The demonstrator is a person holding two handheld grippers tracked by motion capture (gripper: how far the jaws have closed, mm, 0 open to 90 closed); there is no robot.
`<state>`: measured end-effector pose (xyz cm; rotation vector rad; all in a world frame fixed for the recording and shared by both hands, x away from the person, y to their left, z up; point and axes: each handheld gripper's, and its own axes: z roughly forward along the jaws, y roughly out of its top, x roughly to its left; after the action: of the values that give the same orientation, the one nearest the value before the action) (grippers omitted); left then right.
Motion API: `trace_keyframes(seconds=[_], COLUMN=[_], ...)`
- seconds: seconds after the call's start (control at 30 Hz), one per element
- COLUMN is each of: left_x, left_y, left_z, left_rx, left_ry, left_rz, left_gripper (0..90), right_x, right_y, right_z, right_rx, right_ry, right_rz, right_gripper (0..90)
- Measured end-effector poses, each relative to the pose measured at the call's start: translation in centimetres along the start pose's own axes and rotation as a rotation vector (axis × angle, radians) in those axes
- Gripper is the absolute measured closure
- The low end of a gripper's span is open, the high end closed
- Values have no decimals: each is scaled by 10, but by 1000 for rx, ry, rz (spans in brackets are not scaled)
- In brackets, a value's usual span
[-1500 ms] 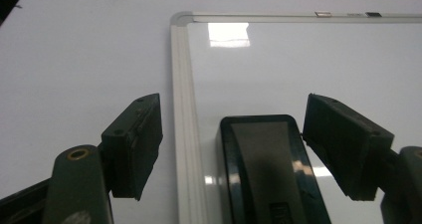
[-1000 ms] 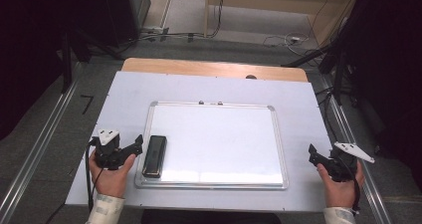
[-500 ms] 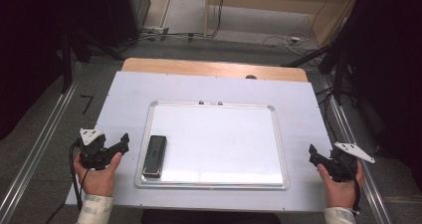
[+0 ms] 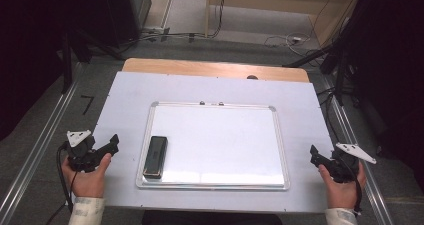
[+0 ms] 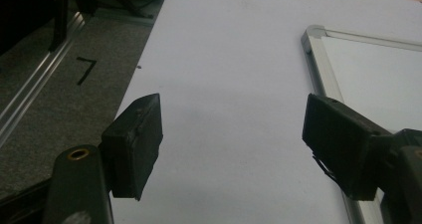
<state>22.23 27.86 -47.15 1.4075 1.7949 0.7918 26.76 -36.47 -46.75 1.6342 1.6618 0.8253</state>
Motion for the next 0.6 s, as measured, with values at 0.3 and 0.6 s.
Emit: trace_keyframes(seconds=[0.3, 0.6], left_x=[5, 12], left_y=[-2, -3], left_z=[3, 11], left_rx=[21, 52], left_ry=[5, 17], left_rz=[5, -14], left_gripper=[247, 247], right_x=[0, 0], right_y=[0, 0], right_z=[0, -1], right_rx=[1, 0], right_ry=[-1, 0], right_rz=[1, 4], right_gripper=[181, 181])
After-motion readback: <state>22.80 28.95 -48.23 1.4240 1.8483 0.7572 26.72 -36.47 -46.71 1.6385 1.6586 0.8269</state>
